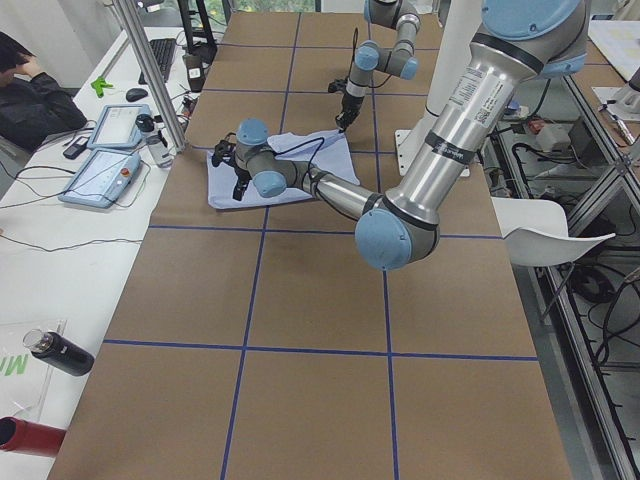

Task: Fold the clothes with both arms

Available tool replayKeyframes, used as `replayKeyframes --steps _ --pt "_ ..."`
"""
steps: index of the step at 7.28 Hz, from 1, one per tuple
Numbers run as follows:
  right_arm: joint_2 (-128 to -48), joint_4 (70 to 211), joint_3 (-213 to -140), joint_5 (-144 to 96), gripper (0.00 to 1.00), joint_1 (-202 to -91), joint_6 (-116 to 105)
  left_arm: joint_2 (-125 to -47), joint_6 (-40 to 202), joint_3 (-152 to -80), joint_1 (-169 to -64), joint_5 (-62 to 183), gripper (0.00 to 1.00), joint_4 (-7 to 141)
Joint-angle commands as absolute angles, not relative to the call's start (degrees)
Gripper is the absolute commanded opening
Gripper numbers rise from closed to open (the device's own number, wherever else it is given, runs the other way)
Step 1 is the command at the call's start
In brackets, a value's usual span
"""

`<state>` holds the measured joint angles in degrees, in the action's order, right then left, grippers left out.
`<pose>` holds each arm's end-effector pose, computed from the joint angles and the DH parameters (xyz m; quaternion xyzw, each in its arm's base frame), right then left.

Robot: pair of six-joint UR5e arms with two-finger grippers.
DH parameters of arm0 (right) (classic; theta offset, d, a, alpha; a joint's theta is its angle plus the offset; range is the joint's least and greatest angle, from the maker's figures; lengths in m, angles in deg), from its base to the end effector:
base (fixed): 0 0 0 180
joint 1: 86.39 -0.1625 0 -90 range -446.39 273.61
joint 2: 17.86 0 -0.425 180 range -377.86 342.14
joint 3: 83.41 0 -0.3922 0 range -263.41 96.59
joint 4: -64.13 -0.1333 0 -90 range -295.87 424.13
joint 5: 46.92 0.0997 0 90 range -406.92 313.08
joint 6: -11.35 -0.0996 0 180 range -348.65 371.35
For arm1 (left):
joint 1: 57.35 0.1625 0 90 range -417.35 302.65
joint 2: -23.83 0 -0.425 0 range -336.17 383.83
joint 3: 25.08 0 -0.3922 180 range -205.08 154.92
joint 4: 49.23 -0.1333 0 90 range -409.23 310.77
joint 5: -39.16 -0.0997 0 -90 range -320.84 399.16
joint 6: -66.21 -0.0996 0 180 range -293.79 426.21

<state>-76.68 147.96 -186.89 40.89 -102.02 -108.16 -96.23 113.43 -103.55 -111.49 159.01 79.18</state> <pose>-0.5786 -0.3042 0.2360 -0.0347 -0.4280 0.3542 0.8307 0.3490 -0.6257 0.3693 0.1946 0.4749 0.0381 0.8574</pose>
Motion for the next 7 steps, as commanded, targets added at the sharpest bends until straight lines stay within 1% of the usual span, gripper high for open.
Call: replayKeyframes --steps 1,2,3,5,7 --pt "-76.57 148.24 -187.39 40.18 0.00 -100.98 -108.53 -96.23 113.50 -103.65 -111.31 159.13 1.00 79.18" --pt "-76.65 148.24 -187.65 40.09 0.00 -100.89 -108.44 -96.23 113.50 -103.65 -111.31 159.13 1.00 79.18" --pt "-77.18 148.59 -188.09 40.18 0.99 -100.89 -105.48 -96.23 113.50 -103.65 -111.31 159.22 1.00 79.18" --pt "-76.75 152.96 -190.46 40.79 1.00 -102.98 -91.37 -96.23 113.41 -103.65 -111.31 159.39 1.00 79.18" --pt "-76.22 154.21 -190.03 41.75 1.00 -105.54 -78.88 -96.23 113.41 -103.74 -111.31 159.48 1.00 79.18"
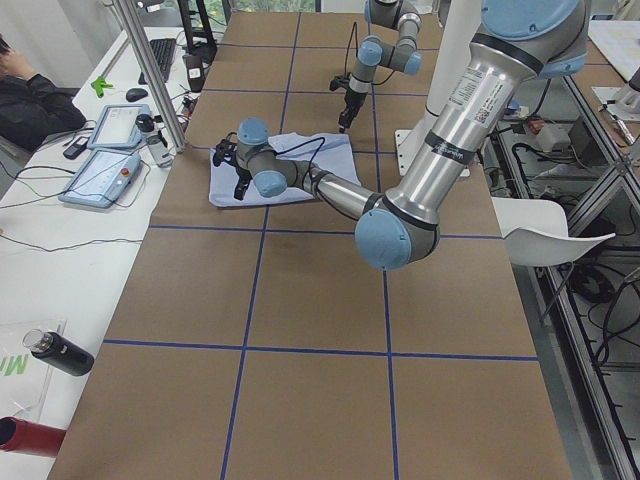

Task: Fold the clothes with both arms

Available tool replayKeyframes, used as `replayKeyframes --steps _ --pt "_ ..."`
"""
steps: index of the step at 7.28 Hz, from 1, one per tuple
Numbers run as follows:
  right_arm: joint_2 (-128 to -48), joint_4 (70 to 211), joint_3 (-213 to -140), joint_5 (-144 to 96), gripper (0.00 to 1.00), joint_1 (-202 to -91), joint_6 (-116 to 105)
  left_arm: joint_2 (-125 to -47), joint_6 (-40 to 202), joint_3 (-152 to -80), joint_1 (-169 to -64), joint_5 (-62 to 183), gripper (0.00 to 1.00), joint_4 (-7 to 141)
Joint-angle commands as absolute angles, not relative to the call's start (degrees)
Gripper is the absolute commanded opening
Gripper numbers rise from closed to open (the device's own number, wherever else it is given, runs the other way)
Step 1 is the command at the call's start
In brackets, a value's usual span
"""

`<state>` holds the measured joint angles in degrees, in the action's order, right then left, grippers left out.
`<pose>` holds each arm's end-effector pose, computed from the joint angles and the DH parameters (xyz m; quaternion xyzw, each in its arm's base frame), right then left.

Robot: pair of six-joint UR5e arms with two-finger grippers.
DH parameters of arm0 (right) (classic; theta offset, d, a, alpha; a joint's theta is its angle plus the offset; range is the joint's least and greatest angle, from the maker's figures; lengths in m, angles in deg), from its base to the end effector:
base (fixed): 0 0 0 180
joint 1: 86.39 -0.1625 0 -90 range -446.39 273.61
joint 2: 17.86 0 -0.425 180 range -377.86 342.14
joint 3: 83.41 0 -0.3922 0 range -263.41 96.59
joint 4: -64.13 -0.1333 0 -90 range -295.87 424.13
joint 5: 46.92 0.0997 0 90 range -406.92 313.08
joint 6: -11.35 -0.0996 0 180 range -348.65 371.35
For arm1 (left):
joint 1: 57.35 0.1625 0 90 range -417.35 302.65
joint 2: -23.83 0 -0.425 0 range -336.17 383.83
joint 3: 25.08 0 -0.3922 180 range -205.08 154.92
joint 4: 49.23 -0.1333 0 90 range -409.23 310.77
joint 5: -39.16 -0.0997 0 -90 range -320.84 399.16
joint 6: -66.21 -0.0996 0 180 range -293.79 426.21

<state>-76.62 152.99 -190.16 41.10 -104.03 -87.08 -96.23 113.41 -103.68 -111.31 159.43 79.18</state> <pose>-0.5527 -0.3192 0.2242 0.0490 -0.4131 0.2121 0.8843 0.3510 -0.6237 0.3679 0.1924 0.4777 0.0417 0.8562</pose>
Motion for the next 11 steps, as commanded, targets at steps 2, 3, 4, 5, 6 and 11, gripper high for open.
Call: replayKeyframes --steps 2,3,4,5,6,11 --pt "-71.23 159.30 -186.45 41.85 1.00 -106.60 -65.87 -95.97 113.41 -103.91 -111.40 160.09 1.00 79.18" --pt "-66.77 160.79 -180.42 42.02 1.00 -107.39 -59.03 -94.75 113.32 -105.22 -111.31 160.36 1.00 79.18" --pt "-63.68 160.89 -174.96 42.37 1.00 -108.09 -55.39 -94.13 113.32 -106.19 -111.31 160.45 1.00 79.18" --pt "-61.56 160.98 -171.17 42.11 1.00 -108.19 -52.40 -93.95 113.32 -106.11 -111.31 160.79 1.00 79.18" --pt "-57.36 161.77 -165.39 40.37 1.00 -108.19 -51.06 -93.86 113.32 -106.11 -111.31 160.80 1.00 79.18" --pt "-52.05 166.07 -159.00 39.65 1.00 -108.80 -44.13 -93.86 113.23 -105.76 -111.31 160.80 1.00 79.27"
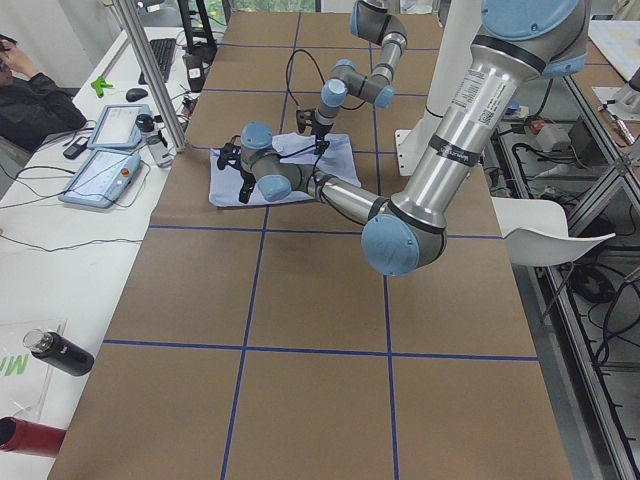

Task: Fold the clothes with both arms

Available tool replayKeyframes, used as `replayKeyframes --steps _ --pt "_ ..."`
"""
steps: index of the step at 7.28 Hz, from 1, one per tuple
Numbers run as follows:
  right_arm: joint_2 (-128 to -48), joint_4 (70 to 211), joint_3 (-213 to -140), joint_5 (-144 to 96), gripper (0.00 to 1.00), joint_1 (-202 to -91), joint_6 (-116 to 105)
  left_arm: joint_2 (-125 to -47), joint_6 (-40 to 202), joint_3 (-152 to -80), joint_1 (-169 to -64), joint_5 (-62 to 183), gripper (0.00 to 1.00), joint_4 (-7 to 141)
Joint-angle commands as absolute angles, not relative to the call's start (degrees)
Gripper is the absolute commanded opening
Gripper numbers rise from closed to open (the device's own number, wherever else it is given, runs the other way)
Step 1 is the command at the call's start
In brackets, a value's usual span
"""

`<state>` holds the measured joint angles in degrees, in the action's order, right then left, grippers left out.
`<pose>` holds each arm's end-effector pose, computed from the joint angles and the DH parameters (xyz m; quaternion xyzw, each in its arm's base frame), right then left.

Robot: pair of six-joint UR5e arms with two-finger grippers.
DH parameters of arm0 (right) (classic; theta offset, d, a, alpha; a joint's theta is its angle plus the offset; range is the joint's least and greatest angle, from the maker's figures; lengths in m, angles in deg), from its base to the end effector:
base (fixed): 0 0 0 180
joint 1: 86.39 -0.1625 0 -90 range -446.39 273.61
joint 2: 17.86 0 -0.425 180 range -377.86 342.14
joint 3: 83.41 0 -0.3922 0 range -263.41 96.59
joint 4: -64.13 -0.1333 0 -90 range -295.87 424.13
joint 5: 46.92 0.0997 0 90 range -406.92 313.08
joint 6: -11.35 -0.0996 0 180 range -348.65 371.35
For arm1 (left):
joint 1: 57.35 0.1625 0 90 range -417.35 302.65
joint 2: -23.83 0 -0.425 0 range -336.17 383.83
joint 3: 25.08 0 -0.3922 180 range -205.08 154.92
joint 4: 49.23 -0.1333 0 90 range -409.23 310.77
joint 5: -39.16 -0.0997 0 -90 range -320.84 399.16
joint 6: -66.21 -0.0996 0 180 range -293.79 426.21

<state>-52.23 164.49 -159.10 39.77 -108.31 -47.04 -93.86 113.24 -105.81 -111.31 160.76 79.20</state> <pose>-0.6736 -0.4209 0.1774 0.1450 -0.2257 -0.0737 0.9605 0.3434 -0.6098 0.3778 0.1841 0.4829 0.0480 0.8547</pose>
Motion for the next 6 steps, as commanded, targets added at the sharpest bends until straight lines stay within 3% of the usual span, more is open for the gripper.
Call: replayKeyframes --steps 1,6 --pt "-52.05 166.69 -159.09 39.65 1.00 -109.24 -43.41 -93.86 113.23 -105.76 -111.31 160.80 1.00 79.27" --pt "-51.96 169.33 -159.79 40.35 1.00 -109.24 -43.05 -93.86 113.23 -105.76 -111.14 160.71 1.00 79.18"
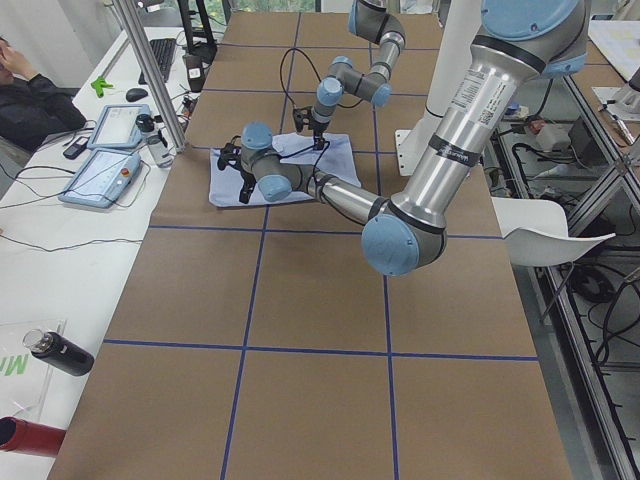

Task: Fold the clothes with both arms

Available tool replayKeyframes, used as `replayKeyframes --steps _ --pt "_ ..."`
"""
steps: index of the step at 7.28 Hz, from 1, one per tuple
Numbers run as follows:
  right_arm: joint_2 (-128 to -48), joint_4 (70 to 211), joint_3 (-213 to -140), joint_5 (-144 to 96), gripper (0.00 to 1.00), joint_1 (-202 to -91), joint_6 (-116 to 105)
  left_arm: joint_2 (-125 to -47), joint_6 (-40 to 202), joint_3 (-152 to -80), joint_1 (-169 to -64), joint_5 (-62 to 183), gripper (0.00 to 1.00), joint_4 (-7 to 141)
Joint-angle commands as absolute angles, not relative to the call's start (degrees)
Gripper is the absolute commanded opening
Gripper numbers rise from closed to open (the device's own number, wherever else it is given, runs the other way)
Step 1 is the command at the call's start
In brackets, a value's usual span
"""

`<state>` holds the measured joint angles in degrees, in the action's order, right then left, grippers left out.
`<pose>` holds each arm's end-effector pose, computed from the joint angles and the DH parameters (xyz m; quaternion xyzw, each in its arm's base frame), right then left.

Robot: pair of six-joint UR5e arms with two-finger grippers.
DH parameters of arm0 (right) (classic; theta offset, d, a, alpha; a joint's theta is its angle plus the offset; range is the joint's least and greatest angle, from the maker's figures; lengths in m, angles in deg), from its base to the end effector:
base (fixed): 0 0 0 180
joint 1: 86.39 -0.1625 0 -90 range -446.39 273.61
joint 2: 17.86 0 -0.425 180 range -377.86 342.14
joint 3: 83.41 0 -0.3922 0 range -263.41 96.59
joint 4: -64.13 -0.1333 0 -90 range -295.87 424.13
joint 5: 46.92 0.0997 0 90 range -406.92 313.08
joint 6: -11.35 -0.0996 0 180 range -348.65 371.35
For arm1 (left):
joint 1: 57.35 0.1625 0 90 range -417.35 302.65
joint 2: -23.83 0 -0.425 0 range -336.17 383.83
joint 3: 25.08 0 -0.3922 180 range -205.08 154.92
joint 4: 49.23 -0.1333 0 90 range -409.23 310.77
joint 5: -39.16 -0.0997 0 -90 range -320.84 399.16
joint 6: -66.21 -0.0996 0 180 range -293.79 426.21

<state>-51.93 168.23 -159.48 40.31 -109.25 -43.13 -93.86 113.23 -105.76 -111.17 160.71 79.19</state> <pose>-0.6634 -0.4296 0.1794 0.1380 -0.1990 -0.1012 0.9650 0.3449 -0.6092 0.3783 0.1834 0.4827 0.0487 0.8550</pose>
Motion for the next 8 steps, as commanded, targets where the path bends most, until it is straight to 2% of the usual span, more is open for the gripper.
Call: replayKeyframes --steps 1,4,5,7,8 --pt "-52.22 169.33 -159.79 40.35 1.00 -109.24 -42.70 -93.86 113.23 -105.76 -111.14 160.71 1.00 79.18" --pt "-52.92 171.43 -160.84 40.35 1.00 -110.64 -39.90 -93.86 113.23 -105.85 -111.14 160.71 1.00 79.18" --pt "-55.80 172.75 -164.50 40.35 1.00 -112.13 -37.28 -93.95 113.23 -105.85 -111.14 160.80 1.00 79.27" --pt "-68.68 172.76 -176.61 40.36 1.00 -115.20 -30.87 -93.95 113.23 -105.93 -111.14 160.80 1.00 79.27" --pt "-73.01 172.67 -180.41 40.35 1.00 -116.09 -29.35 -93.95 113.23 -105.93 -111.14 160.80 1.00 79.27"
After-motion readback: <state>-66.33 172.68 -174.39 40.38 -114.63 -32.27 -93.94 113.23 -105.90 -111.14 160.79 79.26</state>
